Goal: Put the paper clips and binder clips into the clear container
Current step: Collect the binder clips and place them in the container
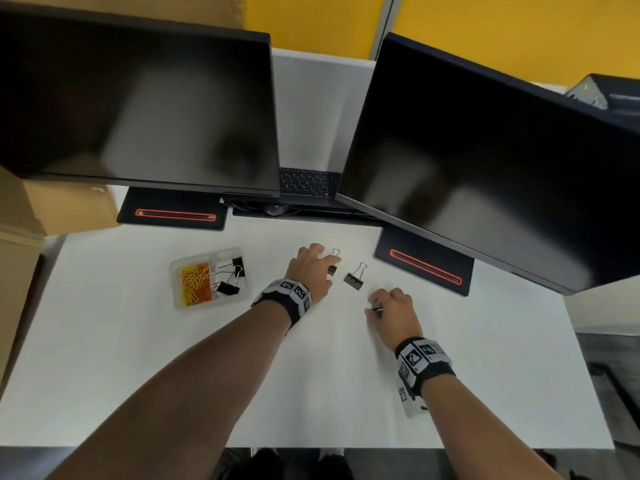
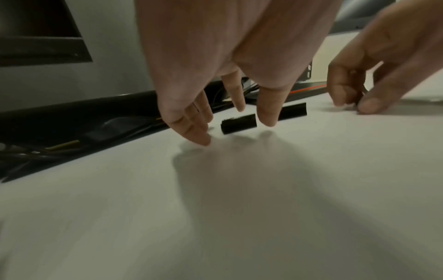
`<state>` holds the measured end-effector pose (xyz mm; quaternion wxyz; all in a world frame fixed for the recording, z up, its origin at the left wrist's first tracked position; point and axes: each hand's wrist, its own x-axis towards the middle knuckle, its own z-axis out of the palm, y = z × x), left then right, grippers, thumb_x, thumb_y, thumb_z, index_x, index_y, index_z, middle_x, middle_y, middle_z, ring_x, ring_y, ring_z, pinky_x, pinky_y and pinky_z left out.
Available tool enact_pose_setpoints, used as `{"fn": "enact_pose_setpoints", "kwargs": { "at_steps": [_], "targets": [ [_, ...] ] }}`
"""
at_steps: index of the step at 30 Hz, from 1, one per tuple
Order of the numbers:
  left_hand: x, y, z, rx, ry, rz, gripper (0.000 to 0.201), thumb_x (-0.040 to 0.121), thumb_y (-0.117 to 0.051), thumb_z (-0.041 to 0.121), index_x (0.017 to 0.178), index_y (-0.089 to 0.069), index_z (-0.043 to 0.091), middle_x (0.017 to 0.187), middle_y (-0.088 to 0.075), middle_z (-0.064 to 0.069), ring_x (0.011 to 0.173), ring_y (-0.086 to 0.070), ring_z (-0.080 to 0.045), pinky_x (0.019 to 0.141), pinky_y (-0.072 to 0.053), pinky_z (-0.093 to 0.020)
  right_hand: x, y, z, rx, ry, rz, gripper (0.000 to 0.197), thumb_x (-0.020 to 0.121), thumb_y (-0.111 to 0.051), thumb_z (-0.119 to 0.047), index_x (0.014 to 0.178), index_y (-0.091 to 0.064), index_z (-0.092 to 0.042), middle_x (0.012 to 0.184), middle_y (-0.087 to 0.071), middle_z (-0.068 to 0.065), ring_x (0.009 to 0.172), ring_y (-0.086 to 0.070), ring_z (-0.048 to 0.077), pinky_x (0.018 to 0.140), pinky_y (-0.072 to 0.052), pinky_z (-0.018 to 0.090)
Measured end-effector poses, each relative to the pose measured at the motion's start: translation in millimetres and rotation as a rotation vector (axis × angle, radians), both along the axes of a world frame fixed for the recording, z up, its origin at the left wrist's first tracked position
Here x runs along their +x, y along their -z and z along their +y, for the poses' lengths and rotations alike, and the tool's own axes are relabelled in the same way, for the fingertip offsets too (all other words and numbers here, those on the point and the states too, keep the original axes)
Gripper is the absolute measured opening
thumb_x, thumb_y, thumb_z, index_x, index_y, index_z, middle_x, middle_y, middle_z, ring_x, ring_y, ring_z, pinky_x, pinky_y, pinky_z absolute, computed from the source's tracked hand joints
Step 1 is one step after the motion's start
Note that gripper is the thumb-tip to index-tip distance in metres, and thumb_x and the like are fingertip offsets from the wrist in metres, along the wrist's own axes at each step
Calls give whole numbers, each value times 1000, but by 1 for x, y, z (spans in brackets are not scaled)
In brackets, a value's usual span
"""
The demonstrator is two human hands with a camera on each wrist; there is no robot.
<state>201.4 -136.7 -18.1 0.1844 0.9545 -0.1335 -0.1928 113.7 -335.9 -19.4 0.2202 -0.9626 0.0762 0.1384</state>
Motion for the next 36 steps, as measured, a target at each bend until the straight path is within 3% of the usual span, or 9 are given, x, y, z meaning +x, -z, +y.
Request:
{"fn": "enact_pose_setpoints", "kwargs": {
  "at_steps": [3,8,11,14,17,21,25,31,36],
  "targets": [
    [-6,7,2,-15,-18,-16,45,90,-64,21,132,-56,32,139,-39,-5,127,-38,-25,96,-46,-38,-2,4,-4,53,27,-90,27,78,-62,-6,102,-63,-19,91,-56,2,90,-51,28,81,-50,39],
    [-20,13,7,-121,-138,-51,27,90,-65,16,117,-66,23,115,-46,-4,107,-48,-21,86,-51,-34,10,-6,-2,272,202,-199,20,86,-56,-9,96,-69,-19,104,-64,-1,94,-54,22,85,-43,29],
    [-28,12,9,-159,-172,-36,26,90,-65,15,115,-64,20,115,-47,-4,107,-49,-21,88,-50,-34,28,-11,8,368,348,-124,22,93,-43,-17,84,-63,-14,82,-65,8,88,-57,32,72,-43,30],
    [-39,3,13,-195,-200,-24,25,91,-64,18,117,-63,21,115,-50,-4,108,-49,-20,90,-48,-32,43,-5,19,247,235,-42,23,95,-44,-37,101,-54,-17,78,-58,8,96,-51,30,75,-47,37],
    [-54,-15,21,-267,-263,-64,24,91,-65,20,115,-64,24,113,-50,-1,107,-49,-16,89,-45,-26,51,0,30,114,69,43,42,86,-57,-55,110,-47,-21,83,-56,7,95,-38,23,77,-47,40],
    [-72,-39,46,-357,-363,-126,25,91,-65,21,114,-64,29,111,-50,4,106,-50,-11,91,-45,-23,52,10,38,-30,-33,0,40,86,-64,-44,113,-53,-17,93,-61,13,96,-46,32,81,-47,40],
    [-72,-58,94,-320,-478,-179,27,91,-67,25,118,-65,28,116,-53,1,105,-52,-14,95,-44,-24,47,8,45,2,-52,-44,28,88,-65,-30,112,-61,-15,96,-62,16,98,-51,34,81,-51,41],
    [-55,-50,154,-220,-627,-114,29,87,-69,25,116,-66,25,117,-56,-5,100,-60,-23,91,-50,-30,41,-18,86,238,-73,-139,7,88,-66,-26,87,-63,-19,85,-58,4,80,-57,18,68,-40,21],
    [-45,-44,161,-241,-584,-33,34,84,-73,25,116,-64,28,115,-56,-2,99,-60,-23,90,-50,-32,42,-39,147,477,-105,-159,12,83,-73,-30,87,-64,-25,86,-60,-4,76,-54,5,64,-39,8]
  ]
}}
